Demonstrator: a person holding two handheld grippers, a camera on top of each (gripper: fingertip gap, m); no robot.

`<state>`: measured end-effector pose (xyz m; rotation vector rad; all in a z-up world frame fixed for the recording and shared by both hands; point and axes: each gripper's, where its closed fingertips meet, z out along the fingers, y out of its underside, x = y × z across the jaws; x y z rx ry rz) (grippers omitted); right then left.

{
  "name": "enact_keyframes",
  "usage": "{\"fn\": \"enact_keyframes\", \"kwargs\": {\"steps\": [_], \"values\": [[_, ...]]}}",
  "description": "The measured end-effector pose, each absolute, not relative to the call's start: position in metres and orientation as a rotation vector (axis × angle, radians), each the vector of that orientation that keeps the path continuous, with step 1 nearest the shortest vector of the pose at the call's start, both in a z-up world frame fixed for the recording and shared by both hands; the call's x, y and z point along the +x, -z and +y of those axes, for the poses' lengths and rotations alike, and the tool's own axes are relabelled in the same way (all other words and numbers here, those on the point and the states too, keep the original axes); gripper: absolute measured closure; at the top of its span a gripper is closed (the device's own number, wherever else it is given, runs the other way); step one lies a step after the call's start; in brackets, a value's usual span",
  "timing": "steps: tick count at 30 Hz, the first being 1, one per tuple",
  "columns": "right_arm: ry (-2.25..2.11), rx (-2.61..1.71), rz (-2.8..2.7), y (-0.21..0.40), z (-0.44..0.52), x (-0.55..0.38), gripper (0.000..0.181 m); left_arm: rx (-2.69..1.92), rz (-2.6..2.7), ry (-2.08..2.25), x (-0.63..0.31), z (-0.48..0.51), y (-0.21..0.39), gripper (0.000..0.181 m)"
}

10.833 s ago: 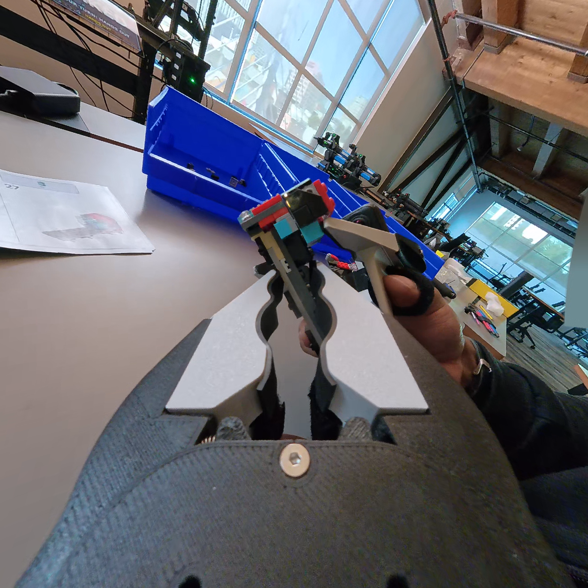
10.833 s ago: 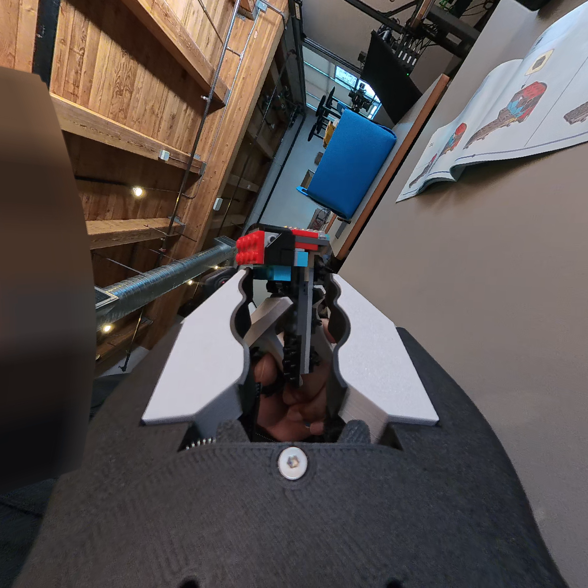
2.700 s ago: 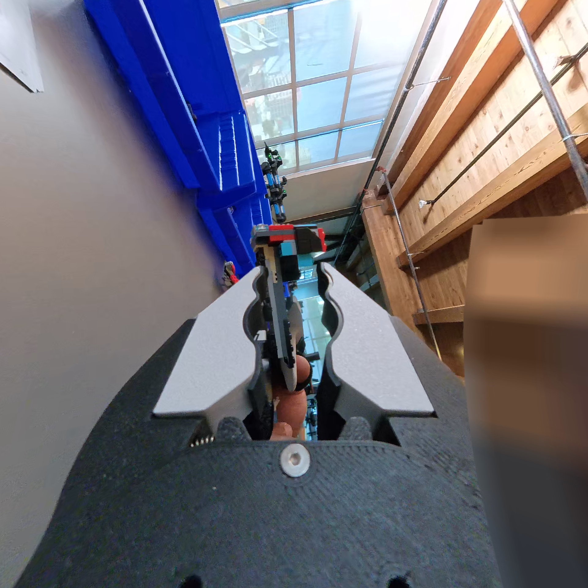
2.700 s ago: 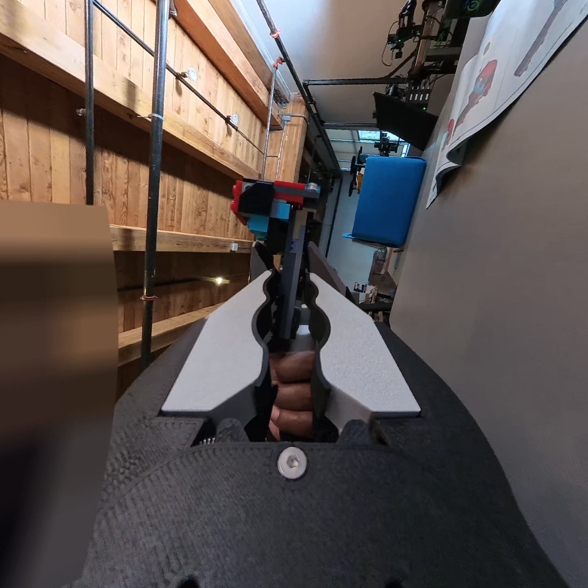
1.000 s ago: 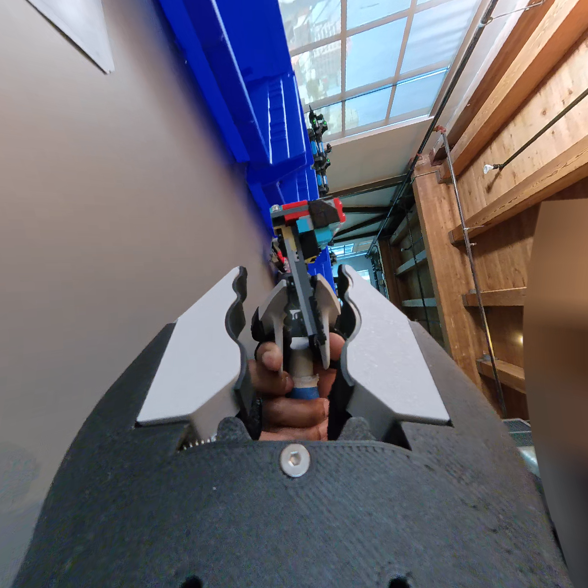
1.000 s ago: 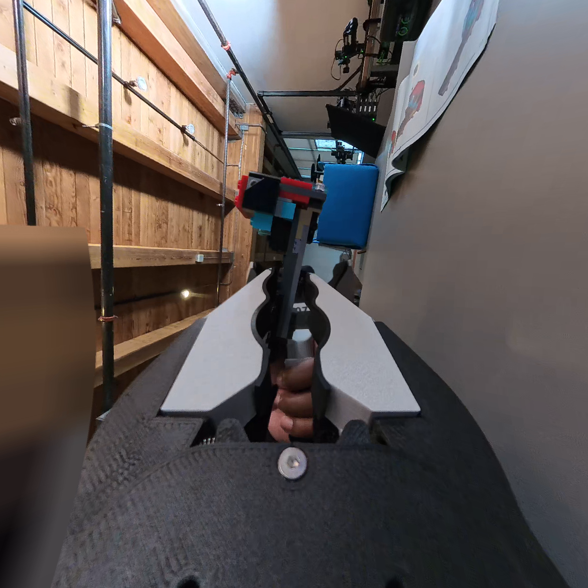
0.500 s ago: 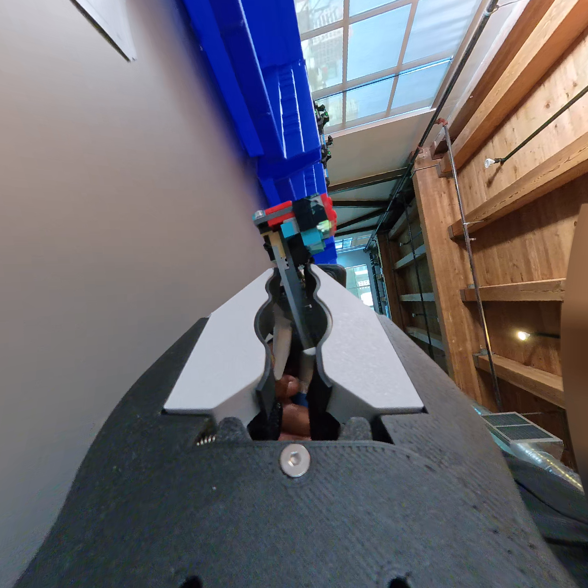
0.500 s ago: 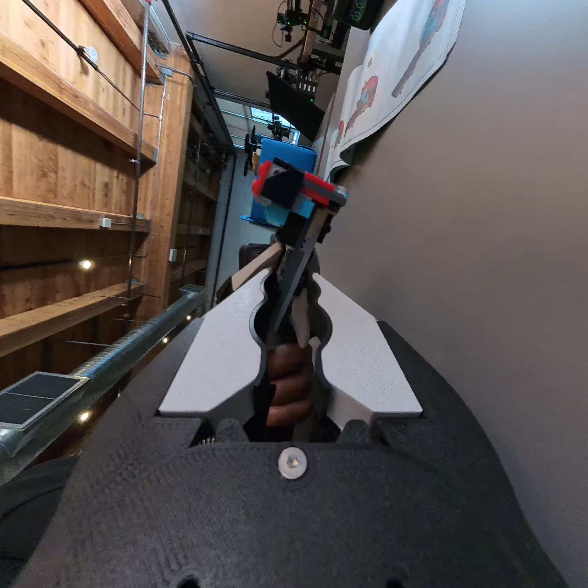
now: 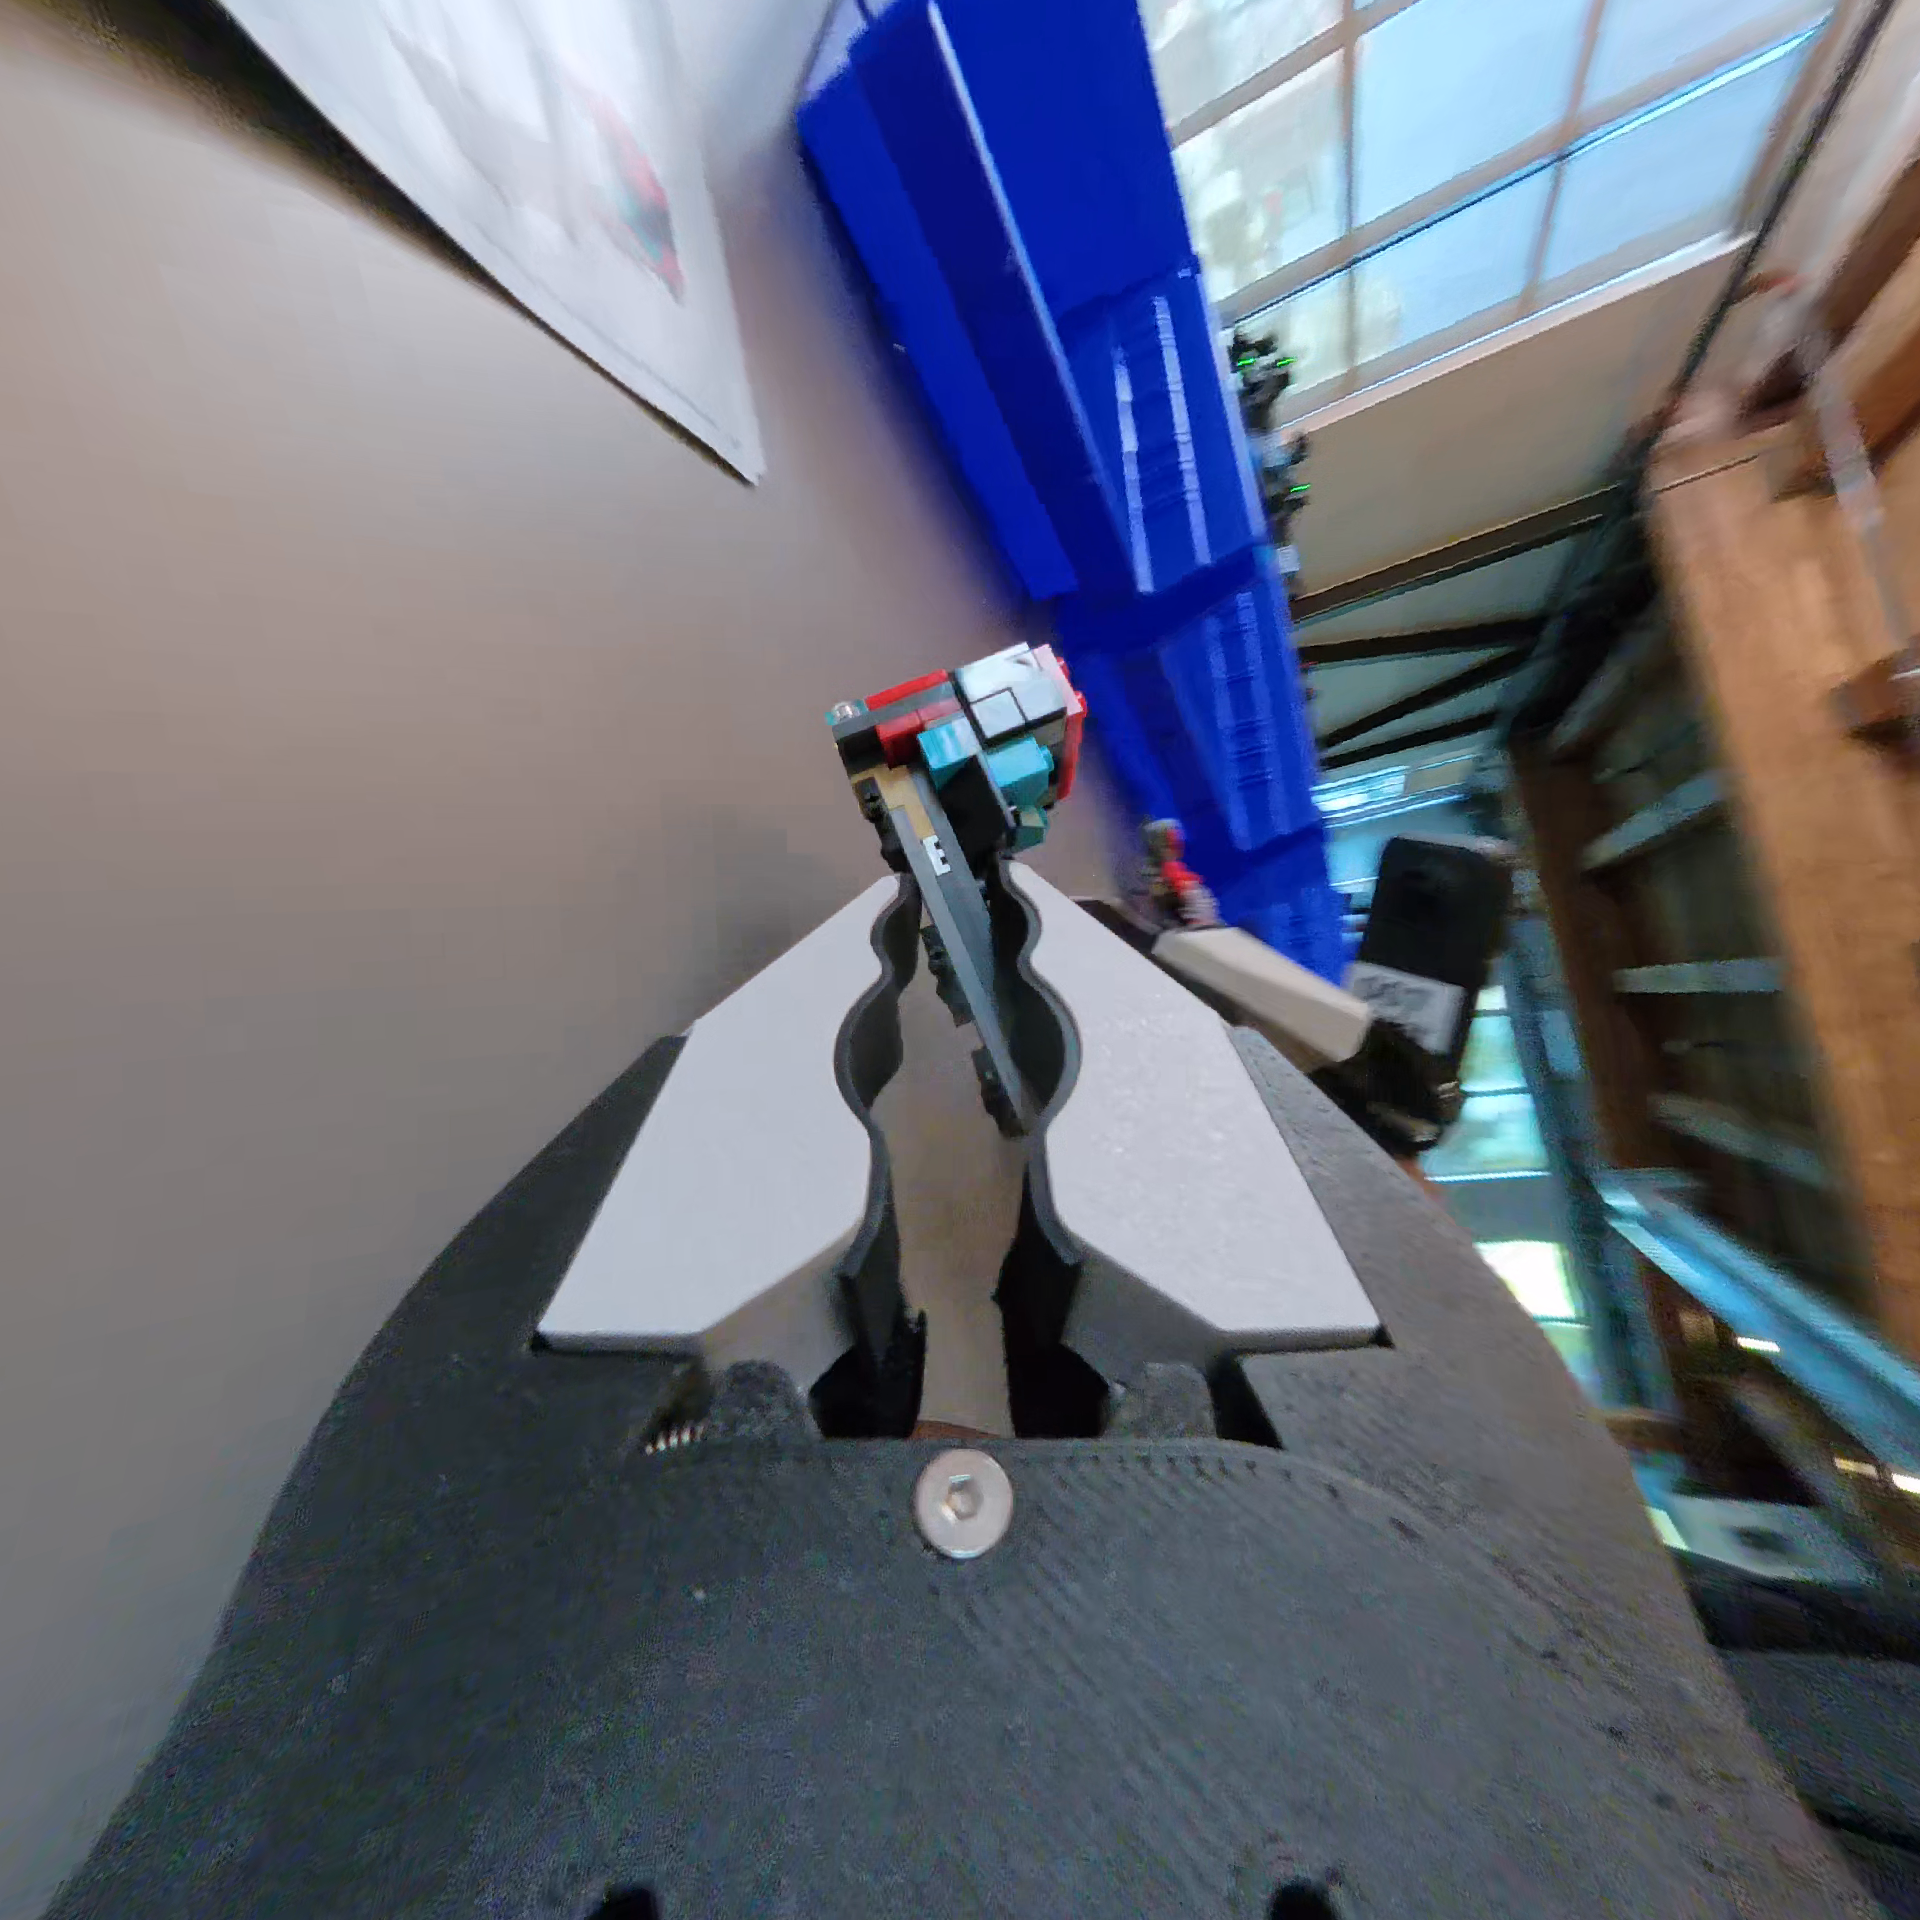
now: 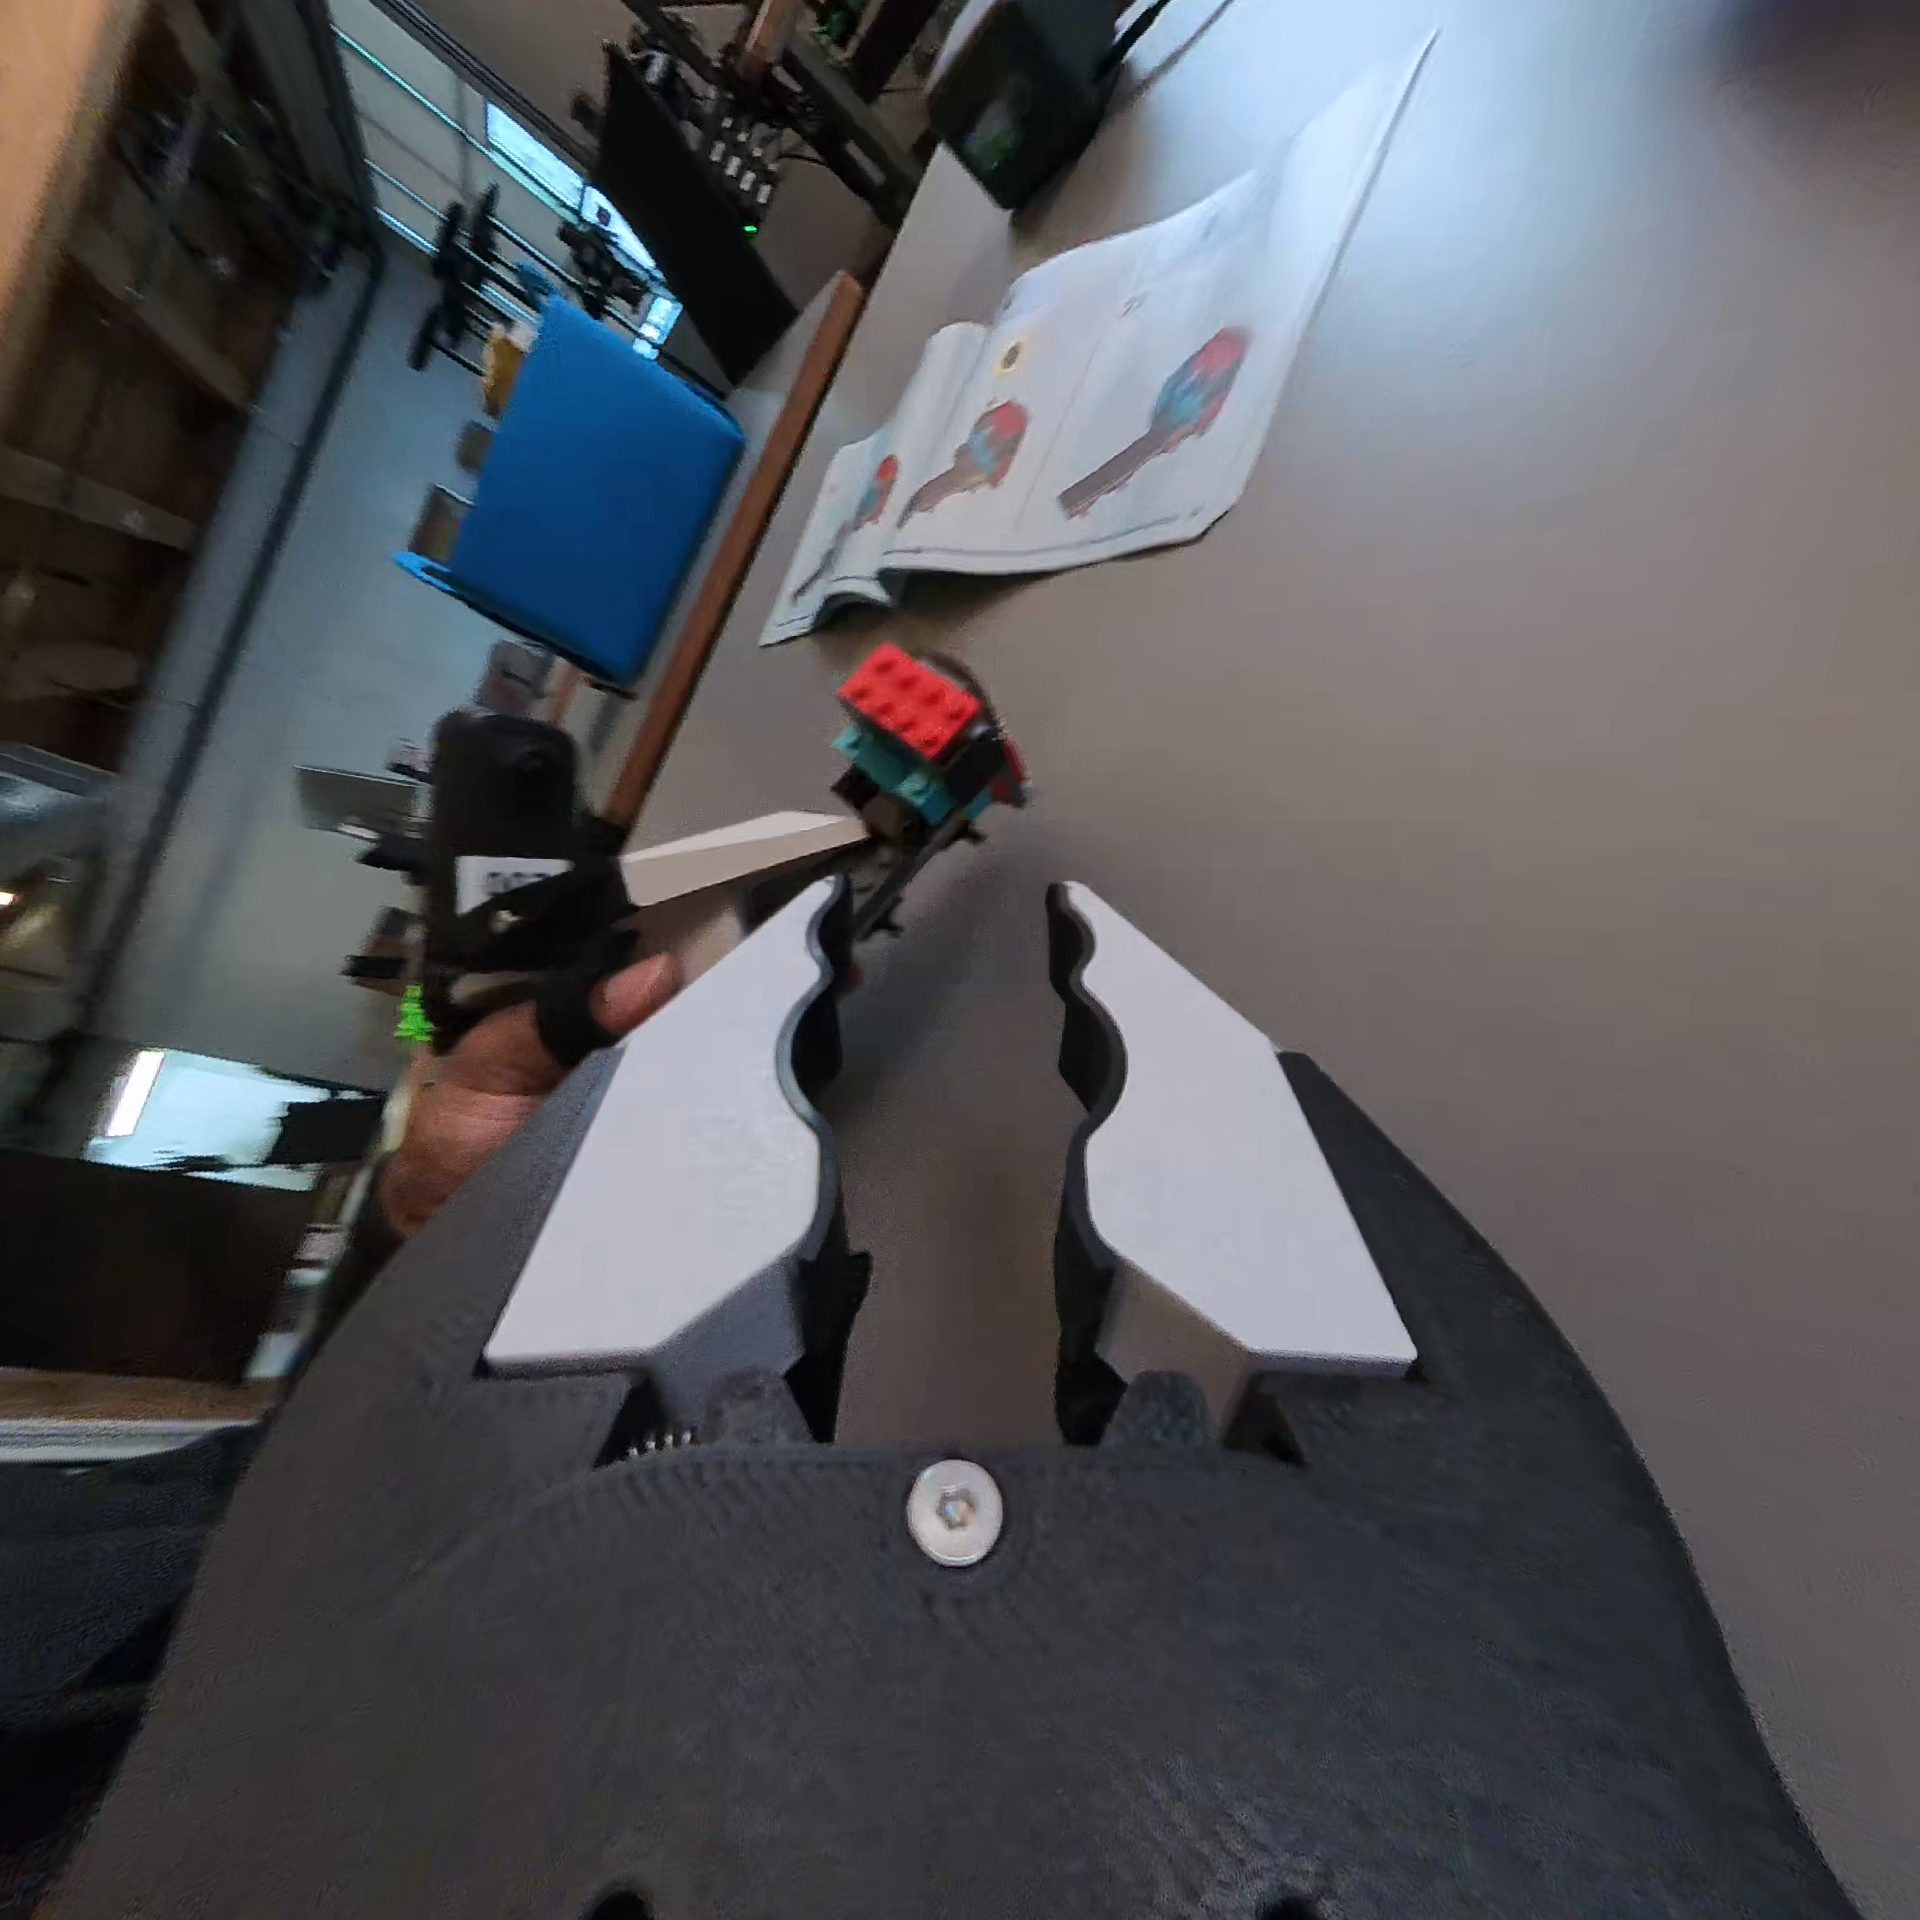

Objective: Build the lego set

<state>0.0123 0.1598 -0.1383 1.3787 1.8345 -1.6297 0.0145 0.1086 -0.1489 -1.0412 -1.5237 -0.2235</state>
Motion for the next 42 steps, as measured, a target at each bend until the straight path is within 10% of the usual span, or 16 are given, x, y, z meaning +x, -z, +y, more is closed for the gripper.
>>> {"fn": "enact_keyframes", "kwargs": {"steps": [21,31,42], "values": [[1.776,1.027,2.211,0.124,0.143,-0.098,0.143,-1.189,-1.613,0.128,0.009,0.1,0.169,0.167],[1.879,0.996,1.986,0.111,0.161,-0.093,0.144,-1.291,-1.524,-0.097,0.004,0.087,0.154,0.12],[1.842,0.984,1.988,0.115,0.157,-0.091,0.144,-1.337,-1.484,-0.424,0.005,0.004,0.145,0.115]]}}
